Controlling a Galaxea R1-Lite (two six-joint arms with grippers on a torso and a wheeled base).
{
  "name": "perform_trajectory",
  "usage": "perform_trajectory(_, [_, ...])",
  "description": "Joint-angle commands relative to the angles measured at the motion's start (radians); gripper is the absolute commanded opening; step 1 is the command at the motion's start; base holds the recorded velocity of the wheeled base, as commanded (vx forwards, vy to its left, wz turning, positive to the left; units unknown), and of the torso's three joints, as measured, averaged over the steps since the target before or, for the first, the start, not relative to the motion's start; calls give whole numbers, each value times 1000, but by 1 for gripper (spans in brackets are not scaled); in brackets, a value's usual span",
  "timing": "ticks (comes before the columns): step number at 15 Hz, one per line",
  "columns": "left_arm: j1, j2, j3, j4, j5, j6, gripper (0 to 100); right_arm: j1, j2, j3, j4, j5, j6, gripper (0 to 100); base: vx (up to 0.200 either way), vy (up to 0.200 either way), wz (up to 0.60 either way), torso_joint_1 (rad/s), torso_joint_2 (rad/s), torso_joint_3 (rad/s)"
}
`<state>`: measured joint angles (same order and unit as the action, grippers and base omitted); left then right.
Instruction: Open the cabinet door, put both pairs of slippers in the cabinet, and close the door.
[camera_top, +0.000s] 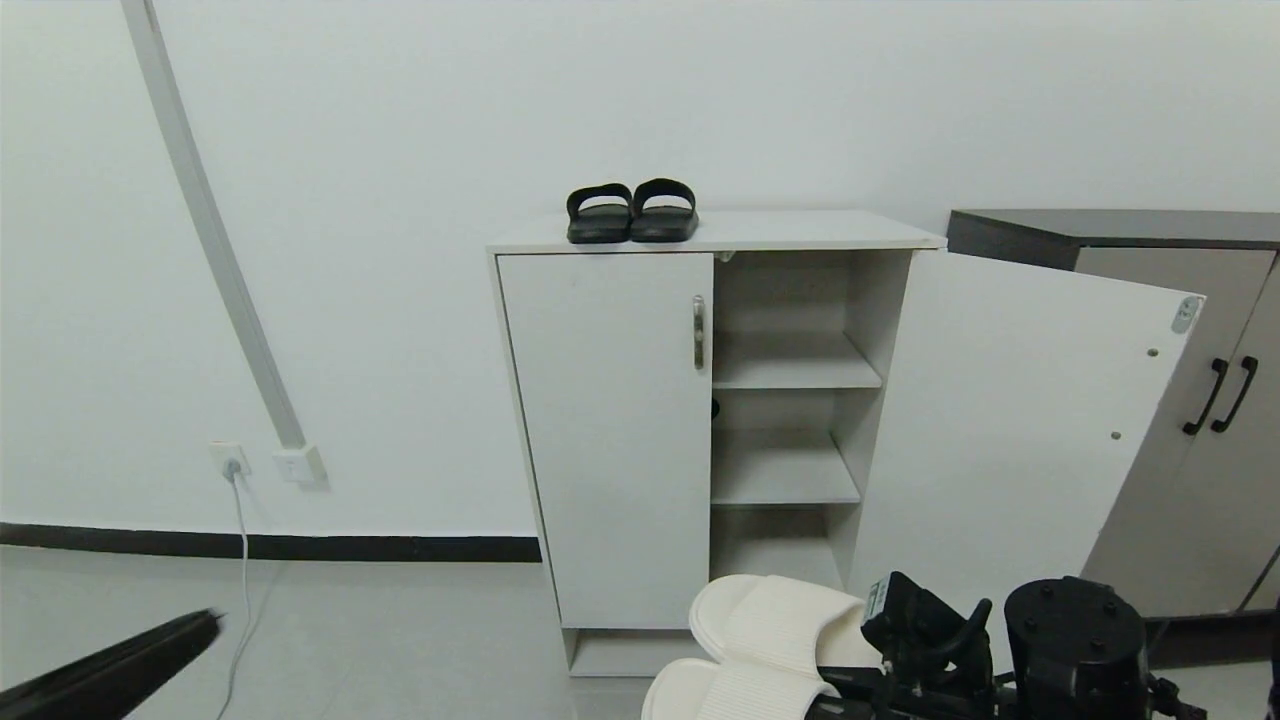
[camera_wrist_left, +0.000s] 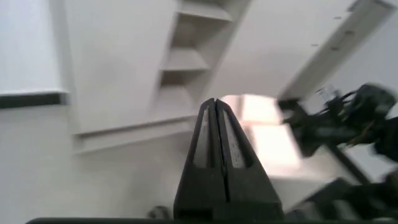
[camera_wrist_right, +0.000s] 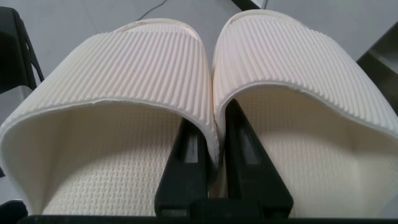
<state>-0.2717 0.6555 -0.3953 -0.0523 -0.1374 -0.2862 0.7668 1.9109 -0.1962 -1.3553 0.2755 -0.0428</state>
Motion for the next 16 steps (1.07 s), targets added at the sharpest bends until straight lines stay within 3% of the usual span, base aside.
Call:
perform_trajectory(1, [131, -261, 76, 89, 182, 61, 0, 0, 11, -2, -1, -1, 0, 0, 0, 0, 0, 0, 0, 0])
perform_trajectory(3, [138, -330, 128, 89, 286, 93, 0, 0, 11, 1, -11, -1, -2, 0, 0, 0, 0, 0, 0, 0])
perform_trajectory(4, [138, -382, 161, 89, 329, 122, 0, 0, 11, 0, -15, -1, -2, 0, 0, 0, 0, 0, 0, 0])
perform_trajectory(5, [144, -435, 202, 89, 387, 180, 0, 0, 11, 1, -15, -1, -2, 0, 0, 0, 0, 0, 0, 0])
perform_trajectory(6, [157, -465, 227, 91, 452, 216, 0, 0, 11, 1, -15, -2, -2, 0, 0, 0, 0, 0, 0, 0])
perform_trajectory(7, [169, -494, 253, 89, 496, 226, 0, 2, 11, 1, -15, -2, -2, 0, 0, 0, 0, 0, 0, 0])
perform_trajectory(10, [281, -599, 334, 89, 495, 248, 0, 2, 8, 6, -24, -2, -2, 0, 0, 0, 0, 0, 0, 0])
perform_trajectory(11, [276, -645, 365, 85, 472, 272, 0, 2, 8, 7, -25, -2, -2, 0, 0, 0, 0, 0, 0, 0])
perform_trajectory(14, [273, -656, 392, 14, 214, 286, 0, 2, 8, 4, -39, -2, -2, 0, 0, 0, 0, 0, 0, 0])
perform_trajectory(16, [272, -656, 389, 77, 133, 306, 0, 5, 10, 4, -42, -4, -2, 0, 0, 0, 0, 0, 0, 0])
